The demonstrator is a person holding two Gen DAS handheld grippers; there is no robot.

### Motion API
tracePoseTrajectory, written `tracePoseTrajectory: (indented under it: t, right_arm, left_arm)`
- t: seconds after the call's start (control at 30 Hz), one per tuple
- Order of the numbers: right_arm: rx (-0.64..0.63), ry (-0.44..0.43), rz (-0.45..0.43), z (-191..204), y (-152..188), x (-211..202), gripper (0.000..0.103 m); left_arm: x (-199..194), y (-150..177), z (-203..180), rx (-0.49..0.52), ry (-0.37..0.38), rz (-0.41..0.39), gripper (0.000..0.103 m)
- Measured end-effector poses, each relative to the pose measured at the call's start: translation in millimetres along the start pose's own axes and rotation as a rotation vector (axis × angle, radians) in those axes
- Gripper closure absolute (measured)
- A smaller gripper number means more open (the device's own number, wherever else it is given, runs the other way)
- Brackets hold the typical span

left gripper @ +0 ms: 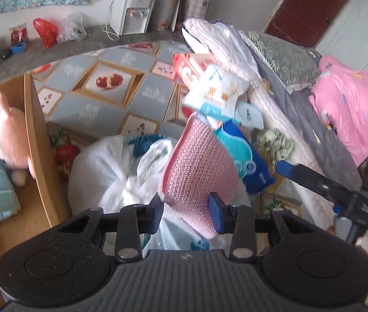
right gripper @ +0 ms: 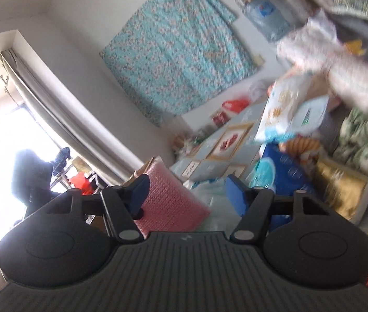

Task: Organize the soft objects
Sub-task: 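Lift the pink cloth with the left gripper and carry it over the box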

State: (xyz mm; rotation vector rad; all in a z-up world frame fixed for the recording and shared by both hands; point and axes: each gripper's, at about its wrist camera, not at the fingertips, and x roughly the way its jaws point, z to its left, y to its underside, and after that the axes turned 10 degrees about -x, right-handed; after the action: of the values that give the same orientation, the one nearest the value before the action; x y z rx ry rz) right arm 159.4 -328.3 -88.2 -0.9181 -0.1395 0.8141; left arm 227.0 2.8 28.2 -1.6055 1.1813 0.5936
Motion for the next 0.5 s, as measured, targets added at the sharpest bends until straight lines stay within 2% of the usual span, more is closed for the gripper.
tracePoseTrajectory:
  t: [0.07, 0.23, 0.3, 0.4, 0.5]
  right_arm:
    - [0.012, -0.019, 0.033, -1.7, -1.1, 16.3, 0.049]
    - [-0.011, -0.051, 0.082, 2.4, -13.7, 55.3, 0.049]
    - [-0.022, -0.066, 0.131, 2.8, -17.8, 73.1, 0.049]
    - [0.001, -0.073, 0.215, -0.2, -16.9, 92.0, 0.049]
    - [0.04, -0.097, 0.243, -2.6, -13.6, 95.8, 0.051]
  left_arm:
    - [-0.1, 3.5, 6.6, -0.004, 0.001, -0.011, 0.064]
    - [0.3, 4.7, 5.9, 0.002, -0.023, -0.041, 0.06]
    - [2.0, 3.8, 3.9, 0.011, -0.025, -0.053, 0.06]
    - [4.6, 2.0, 8.5, -0.029, -0.014, -0.055, 0.06]
    - [8.3, 1.7, 14.1, -0.06, -0.007, -0.052, 0.06]
